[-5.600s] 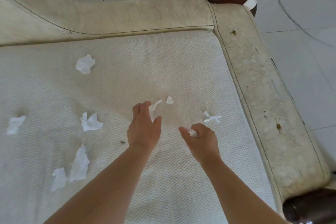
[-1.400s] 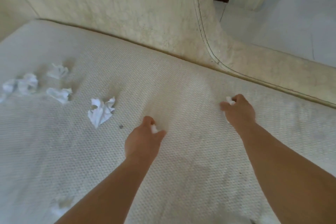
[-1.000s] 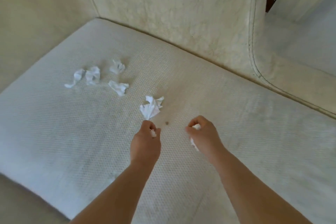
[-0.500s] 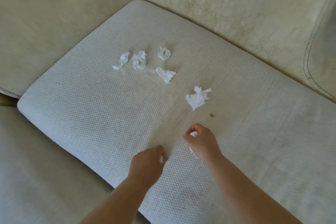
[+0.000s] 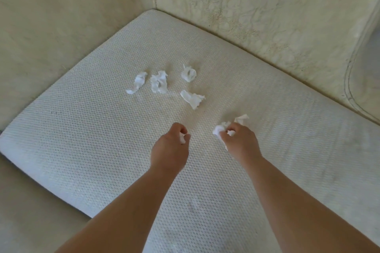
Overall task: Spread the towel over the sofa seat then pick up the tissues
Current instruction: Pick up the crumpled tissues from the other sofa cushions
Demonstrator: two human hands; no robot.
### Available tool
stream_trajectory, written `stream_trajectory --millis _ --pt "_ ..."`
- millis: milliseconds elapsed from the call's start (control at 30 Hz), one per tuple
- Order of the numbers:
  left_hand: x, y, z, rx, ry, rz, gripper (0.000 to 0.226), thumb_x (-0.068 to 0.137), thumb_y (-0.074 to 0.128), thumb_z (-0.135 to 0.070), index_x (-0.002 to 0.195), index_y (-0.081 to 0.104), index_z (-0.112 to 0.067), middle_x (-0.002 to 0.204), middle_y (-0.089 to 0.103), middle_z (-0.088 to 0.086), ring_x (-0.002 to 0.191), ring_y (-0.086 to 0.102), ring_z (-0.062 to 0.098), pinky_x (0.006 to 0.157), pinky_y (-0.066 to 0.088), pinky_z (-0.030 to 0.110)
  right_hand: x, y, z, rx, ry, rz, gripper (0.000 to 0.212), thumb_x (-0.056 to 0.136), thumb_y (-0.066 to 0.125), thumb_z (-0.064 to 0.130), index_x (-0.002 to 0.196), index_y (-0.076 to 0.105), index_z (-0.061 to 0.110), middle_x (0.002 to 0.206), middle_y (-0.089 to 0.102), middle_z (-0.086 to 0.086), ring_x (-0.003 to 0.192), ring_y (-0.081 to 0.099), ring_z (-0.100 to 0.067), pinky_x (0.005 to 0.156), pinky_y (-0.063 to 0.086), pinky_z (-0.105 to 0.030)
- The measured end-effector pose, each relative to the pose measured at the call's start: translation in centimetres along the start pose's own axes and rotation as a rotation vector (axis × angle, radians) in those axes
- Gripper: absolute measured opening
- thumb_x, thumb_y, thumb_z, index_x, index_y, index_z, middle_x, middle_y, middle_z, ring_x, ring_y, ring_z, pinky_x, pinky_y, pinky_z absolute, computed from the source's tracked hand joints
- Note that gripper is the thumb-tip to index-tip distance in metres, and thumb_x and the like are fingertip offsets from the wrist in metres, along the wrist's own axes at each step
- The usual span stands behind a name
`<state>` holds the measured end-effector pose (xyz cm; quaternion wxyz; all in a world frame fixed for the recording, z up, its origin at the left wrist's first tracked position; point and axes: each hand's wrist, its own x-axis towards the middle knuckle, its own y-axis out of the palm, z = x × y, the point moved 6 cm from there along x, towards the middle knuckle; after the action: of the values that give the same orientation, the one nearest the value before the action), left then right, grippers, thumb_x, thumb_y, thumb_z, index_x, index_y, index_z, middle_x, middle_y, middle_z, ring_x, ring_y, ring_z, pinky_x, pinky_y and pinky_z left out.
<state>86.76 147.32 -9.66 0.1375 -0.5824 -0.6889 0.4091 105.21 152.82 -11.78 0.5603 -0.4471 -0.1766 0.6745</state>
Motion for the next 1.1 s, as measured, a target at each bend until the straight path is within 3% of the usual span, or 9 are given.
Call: stream_trajectory --millis 100,167,300,467,600,733,800,933,1100 --pt "1.5 -0.1 -1.0 -0.009 0.019 0.019 0.026 0.095 0.049 -0.032 0.119 0.047 -0.021 0.090 0.065 0.002 0.085 0.062 0.023 0.073 0.047 0.032 -0.8 -0.9 -1.4 0.218 0.065 -0.174 0.018 0.085 0.056 0.022 0.069 0.053 0.014 0.066 0.057 0.002 0.069 0.056 -0.022 0.056 0.040 -0.027" --pt "2.7 -0.2 -1.6 0.002 0.032 0.019 0.036 0.095 0.049 -0.031 0.130 0.041 -0.022 0.101 0.067 0.006 0.096 0.063 0.026 0.081 0.047 0.035 -0.9 -1.7 -2.0 0.297 0.099 -0.264 0.012 0.084 0.060 0.024 0.085 0.056 0.013 0.077 0.062 0.000 0.073 0.060 -0.024 0.061 0.047 -0.031" --pt "5.9 -0.1 -2.8 0.071 0.063 -0.002 0.050 0.096 0.048 -0.031 0.141 0.029 -0.024 0.110 0.066 0.012 0.101 0.062 0.030 0.080 0.045 0.035 1.1 -1.7 -2.7 0.336 0.195 -0.186 0.039 0.084 0.063 0.034 0.118 0.050 0.020 0.098 0.059 0.003 0.085 0.059 -0.019 0.070 0.047 -0.031" --pt "9.1 1.2 -3.5 0.205 0.068 0.067 0.054 0.096 0.046 -0.033 0.145 0.024 -0.025 0.119 0.061 0.012 0.106 0.059 0.031 0.082 0.045 0.039 2.1 -2.5 -3.7 0.538 0.242 -0.191 0.012 0.086 0.056 0.019 0.092 0.065 0.013 0.076 0.065 0.000 0.060 0.056 -0.015 0.050 0.043 -0.024" --pt "10.0 2.4 -2.3 0.206 -0.002 0.118 0.030 0.093 0.048 -0.041 0.113 0.051 -0.019 0.089 0.057 0.003 0.082 0.056 0.025 0.069 0.044 0.034 0.3 -2.9 -3.9 0.344 0.140 -0.288 0.005 0.084 0.058 0.020 0.083 0.056 0.015 0.078 0.063 -0.001 0.069 0.059 -0.021 0.052 0.040 -0.023" --pt "9.6 2.7 -2.3 0.220 0.044 0.073 0.032 0.093 0.044 -0.042 0.075 0.047 -0.016 0.070 0.050 -0.002 0.074 0.052 0.022 0.068 0.039 0.031 -0.3 -0.4 -1.9 0.030 -0.031 -0.156 0.060 0.071 0.070 0.050 0.122 0.045 0.031 0.106 0.048 0.013 0.082 0.059 -0.012 0.068 0.051 -0.028" --pt "9.7 2.2 -2.2 0.186 0.043 0.032 0.029 0.092 0.047 -0.034 0.071 0.048 -0.014 0.066 0.049 -0.002 0.071 0.053 0.022 0.064 0.039 0.029 -0.8 1.1 -0.5 -0.219 -0.238 -0.133 0.060 0.073 0.070 0.051 0.124 0.048 0.029 0.107 0.048 0.011 0.077 0.060 -0.010 0.061 0.049 -0.026" --pt "10.4 0.0 -1.2 0.085 0.025 -0.057 0.007 0.092 0.049 -0.019 0.098 0.051 -0.016 0.067 0.051 -0.004 0.061 0.052 0.015 0.055 0.041 0.027 0.3 1.6 0.1 -0.074 -0.250 -0.095 0.011 0.084 0.062 0.016 0.094 0.059 0.017 0.103 0.062 0.008 0.083 0.062 -0.012 0.065 0.041 -0.017" --pt "11.2 -3.2 -0.1 0.092 0.003 -0.140 0.027 0.097 0.046 -0.027 0.123 0.044 -0.019 0.078 0.055 0.000 0.066 0.053 0.018 0.060 0.044 0.031 3.1 0.7 3.5 0.283 -0.082 -0.092 0.018 0.087 0.053 0.006 0.094 0.052 0.022 0.083 0.057 0.012 0.080 0.055 -0.015 0.056 0.041 -0.017"
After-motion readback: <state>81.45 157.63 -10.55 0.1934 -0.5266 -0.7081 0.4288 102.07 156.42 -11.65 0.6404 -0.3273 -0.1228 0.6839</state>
